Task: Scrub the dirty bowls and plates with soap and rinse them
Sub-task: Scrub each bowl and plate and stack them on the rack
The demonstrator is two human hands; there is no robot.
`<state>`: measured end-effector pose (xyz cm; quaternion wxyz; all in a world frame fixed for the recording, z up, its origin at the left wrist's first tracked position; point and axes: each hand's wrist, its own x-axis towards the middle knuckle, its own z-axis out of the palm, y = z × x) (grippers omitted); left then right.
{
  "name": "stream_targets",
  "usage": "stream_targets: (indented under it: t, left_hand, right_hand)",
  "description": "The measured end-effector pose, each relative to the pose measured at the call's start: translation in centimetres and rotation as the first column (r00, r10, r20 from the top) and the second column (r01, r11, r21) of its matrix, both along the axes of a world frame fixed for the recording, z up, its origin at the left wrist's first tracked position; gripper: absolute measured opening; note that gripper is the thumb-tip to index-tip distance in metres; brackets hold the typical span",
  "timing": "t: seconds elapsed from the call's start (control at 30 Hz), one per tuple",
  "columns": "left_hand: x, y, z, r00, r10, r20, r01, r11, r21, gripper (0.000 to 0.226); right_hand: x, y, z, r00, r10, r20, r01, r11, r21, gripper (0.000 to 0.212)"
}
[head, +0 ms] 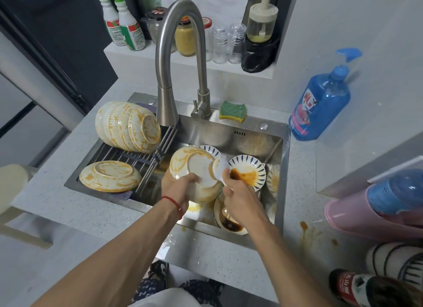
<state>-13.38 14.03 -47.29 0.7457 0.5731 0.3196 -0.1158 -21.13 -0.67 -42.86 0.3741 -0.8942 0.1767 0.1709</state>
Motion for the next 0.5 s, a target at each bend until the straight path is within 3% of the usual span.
stream_targets:
  t: [0.17, 0.3, 0.4, 0.5]
  left_hand:
    - [-0.7, -0.4, -0.4, 0.971, -0.211, 0.115, 0.205, 0.977, 0.061, 0.054]
    - [-0.1, 0.7, -0.5, 0.964, -0.24, 0.116, 0.244, 0.969, -0.025, 0.069]
    - [-0.2, 1.2, -0.3, 0.959, -0.265, 0.105, 0.27, 0.962, -0.046, 0.08]
    - [0.1, 1.3, 0.0, 0.962, -0.247, 0.113, 0.256, 0.964, -0.074, 0.08]
  right_hand:
    - [3.0, 0.4, -0.4, 0.999, -0.016, -0.031, 0.016, 1.0, -0.005, 0.056]
    - [1.3, 1.3, 0.8, 0.993, 0.115, 0.024, -0.116, 0.991, 0.066, 0.055]
    - [2.3, -0.1, 0.2, 0.997, 0.069, -0.019, -0.07, 0.996, -0.059, 0.057]
    - [2.6, 1.1, 1.0, 0.991, 0.13, 0.023, -0.128, 0.989, -0.072, 0.06]
